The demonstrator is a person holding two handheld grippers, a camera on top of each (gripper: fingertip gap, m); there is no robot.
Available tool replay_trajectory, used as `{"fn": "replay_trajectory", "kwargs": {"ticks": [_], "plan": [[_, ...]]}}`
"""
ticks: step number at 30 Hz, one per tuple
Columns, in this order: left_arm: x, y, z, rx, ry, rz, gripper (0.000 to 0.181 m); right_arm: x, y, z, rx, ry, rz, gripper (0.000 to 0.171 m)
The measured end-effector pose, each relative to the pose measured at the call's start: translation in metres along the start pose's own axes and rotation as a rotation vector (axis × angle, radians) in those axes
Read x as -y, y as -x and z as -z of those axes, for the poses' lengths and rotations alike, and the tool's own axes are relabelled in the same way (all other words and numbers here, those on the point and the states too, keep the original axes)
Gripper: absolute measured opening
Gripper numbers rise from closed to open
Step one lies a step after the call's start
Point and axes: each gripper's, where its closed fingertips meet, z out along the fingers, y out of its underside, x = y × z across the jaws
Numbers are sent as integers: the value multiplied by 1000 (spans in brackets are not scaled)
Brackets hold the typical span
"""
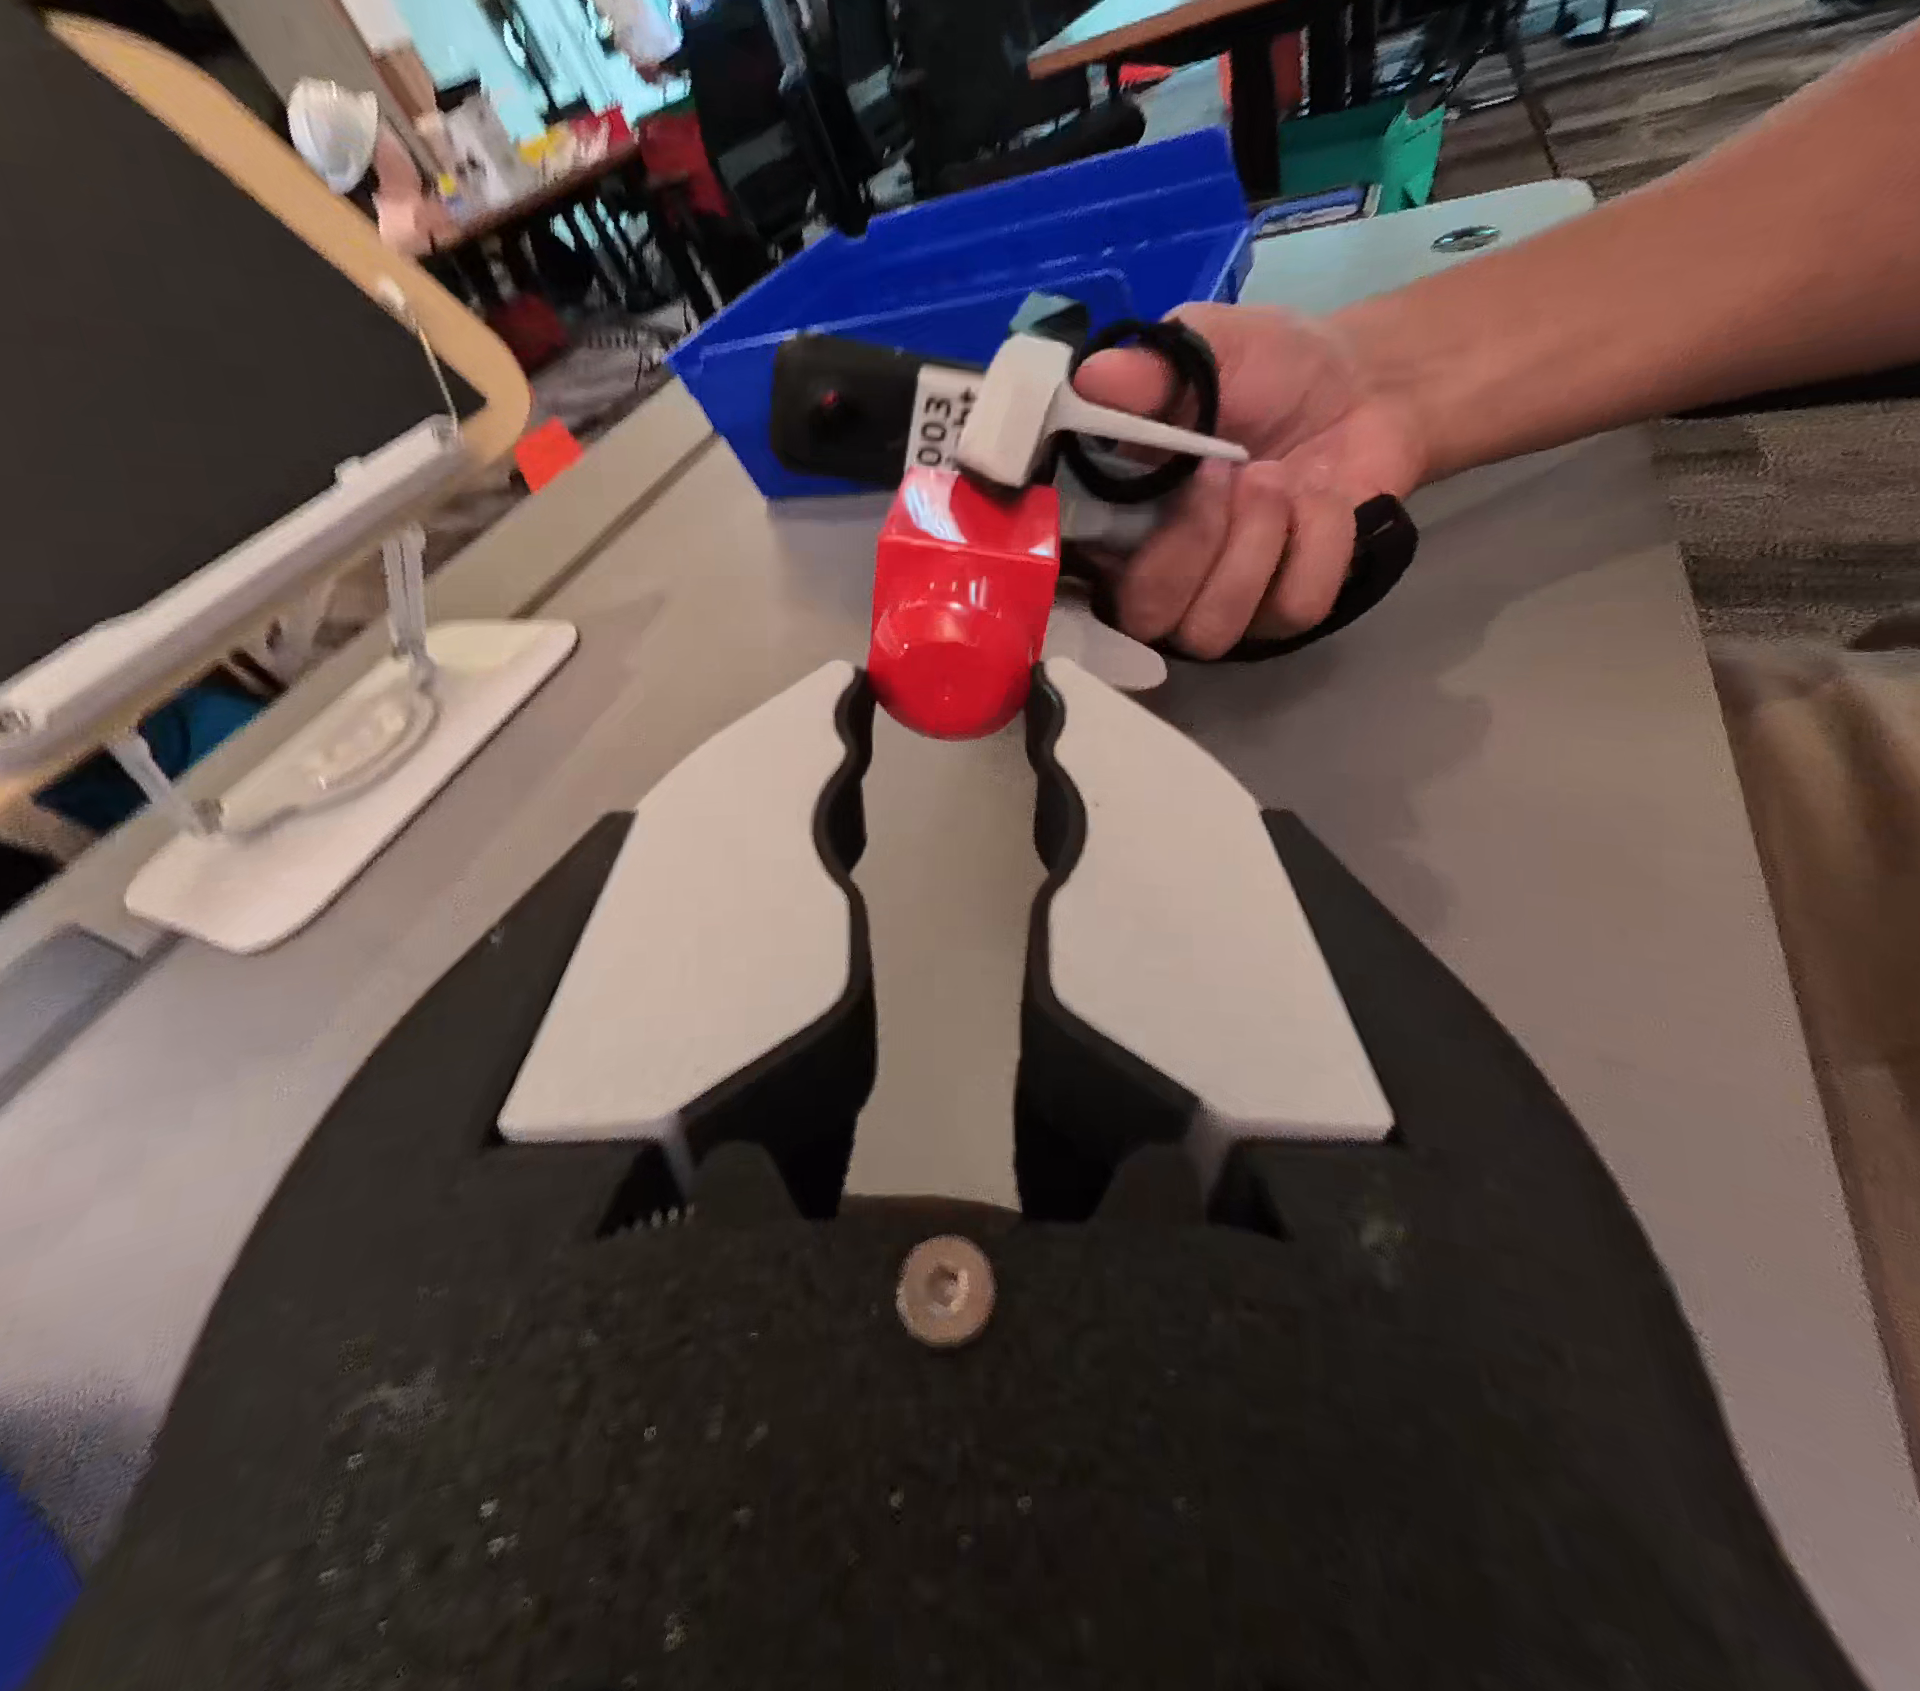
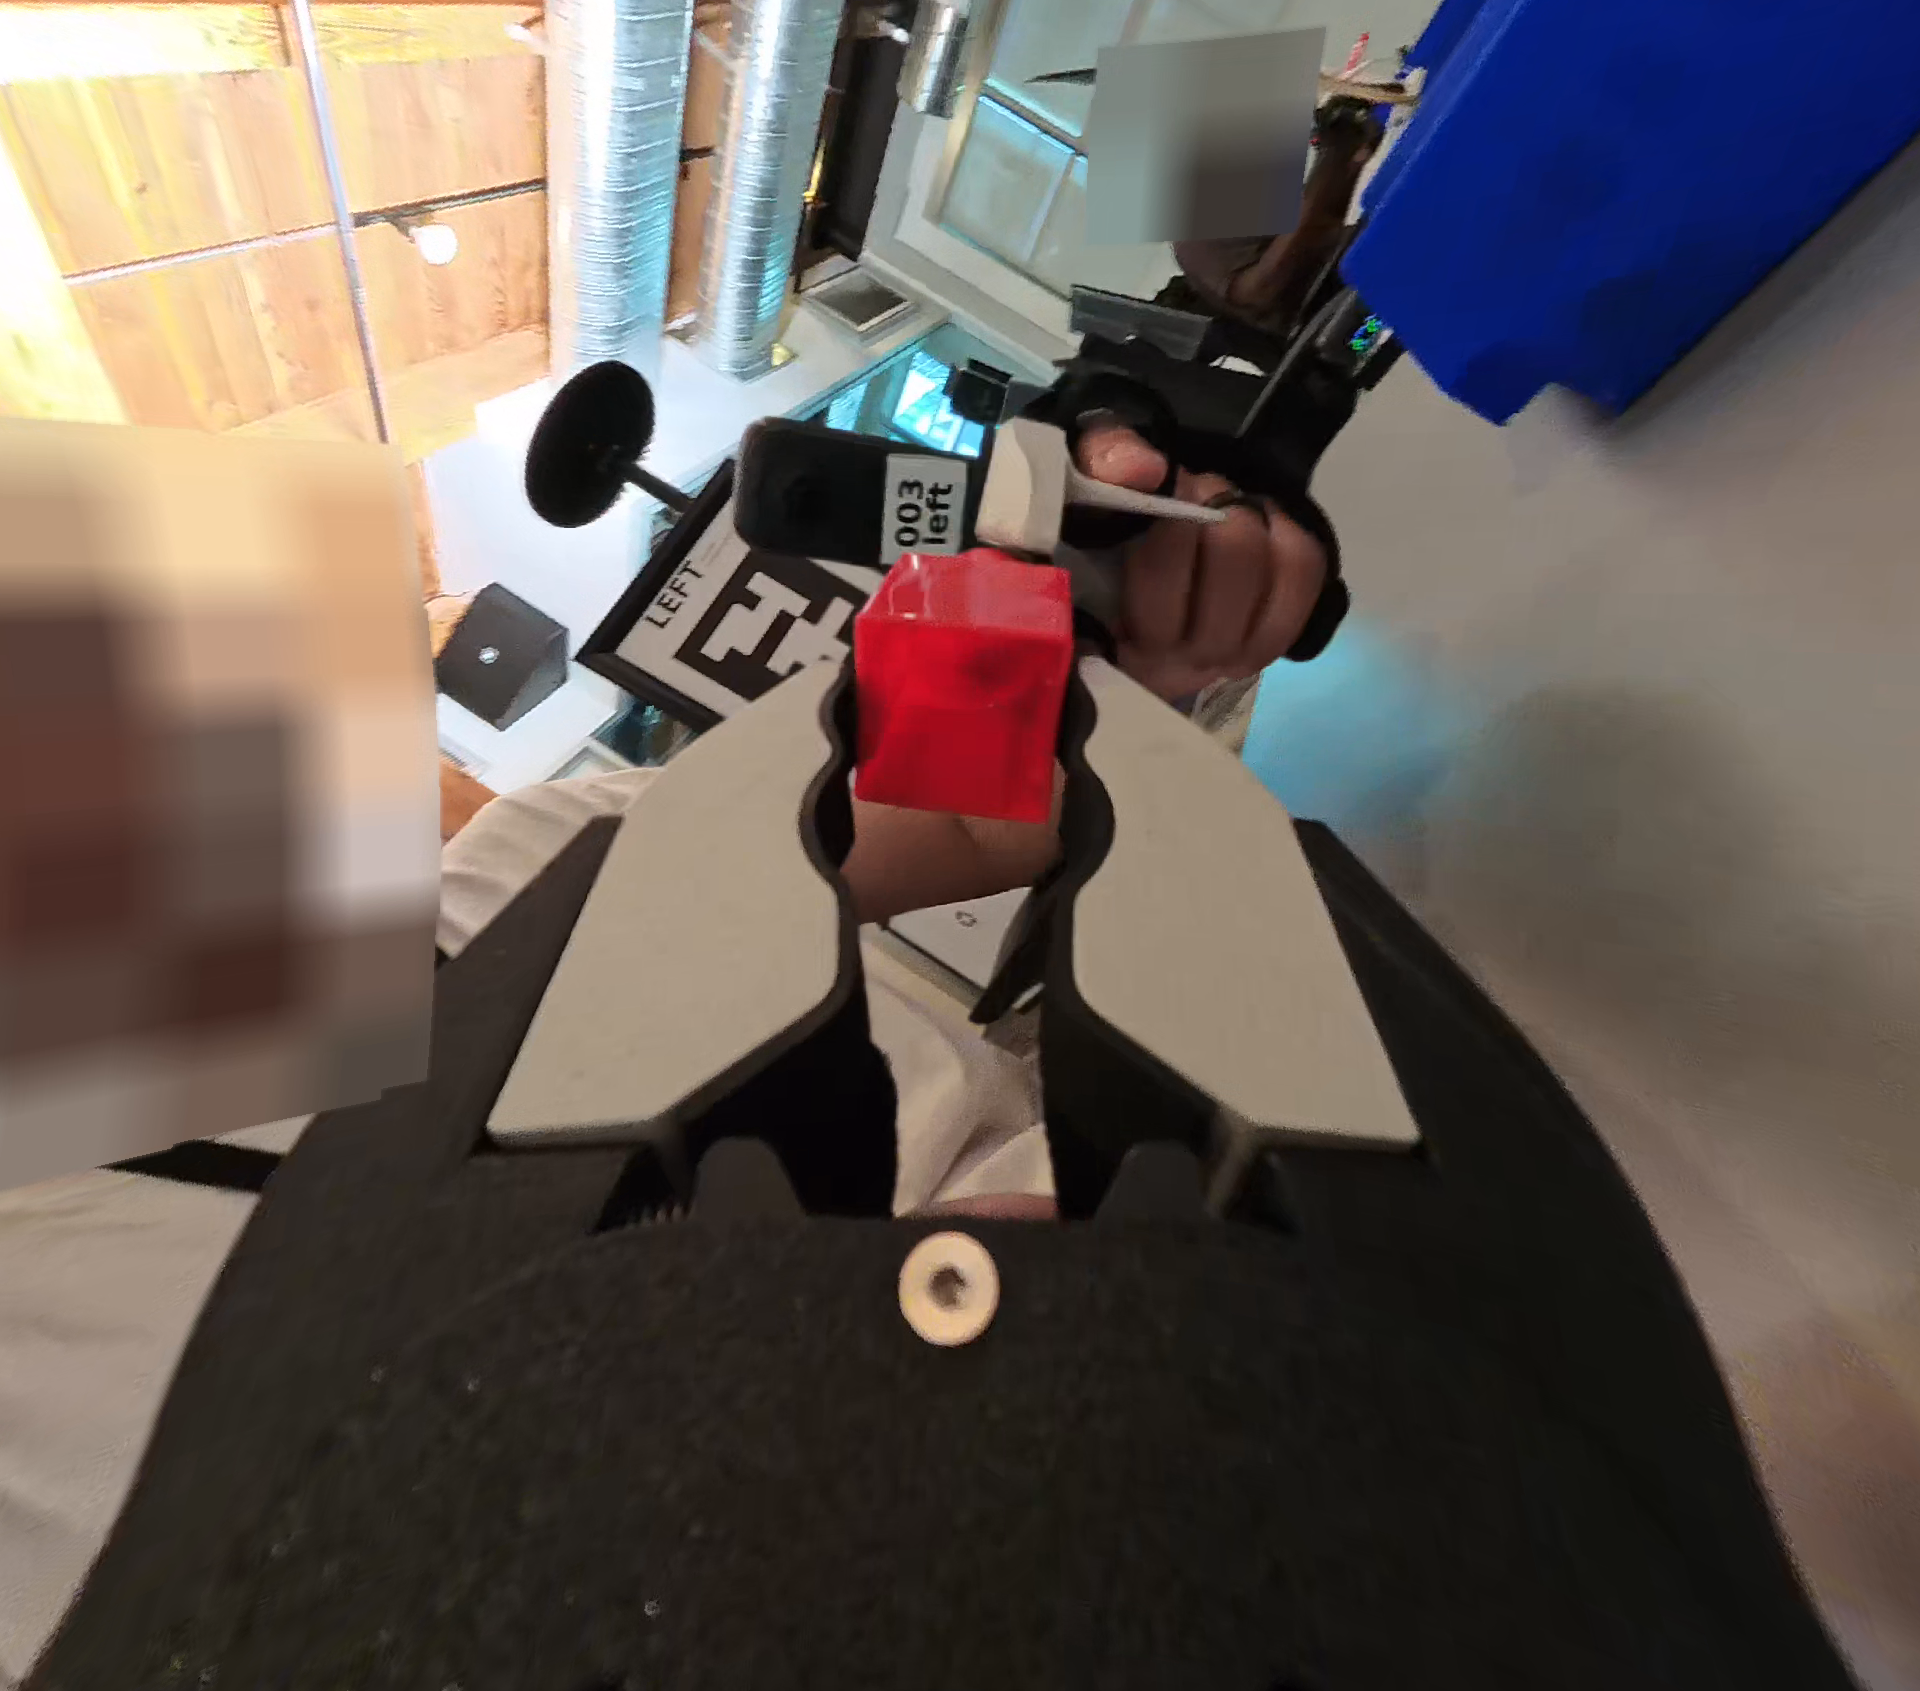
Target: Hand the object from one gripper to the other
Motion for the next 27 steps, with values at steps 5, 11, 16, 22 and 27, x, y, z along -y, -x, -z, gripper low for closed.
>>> {"fn": "replay_trajectory", "kwargs": {"ticks": [5, 11, 16, 22, 27], "plan": [[2, 7, 0, 31, -23, 95, 39, 4, -3, 7, -20, -9, -8, 36], [23, -33, 13, -315, -39, 287, 72, -39, 22, 8, 136, 298, -97, 36], [44, -73, 17, -539, -66, 312, 84, -85, 42, -6, 271, 569, -108, 36], [38, -116, 12, -666, 47, 216, 82, -106, 46, -14, 326, 686, -127, 36], [25, -121, 7, -628, 96, 78, 71, -105, 42, -11, 296, 668, -117, 37]]}}
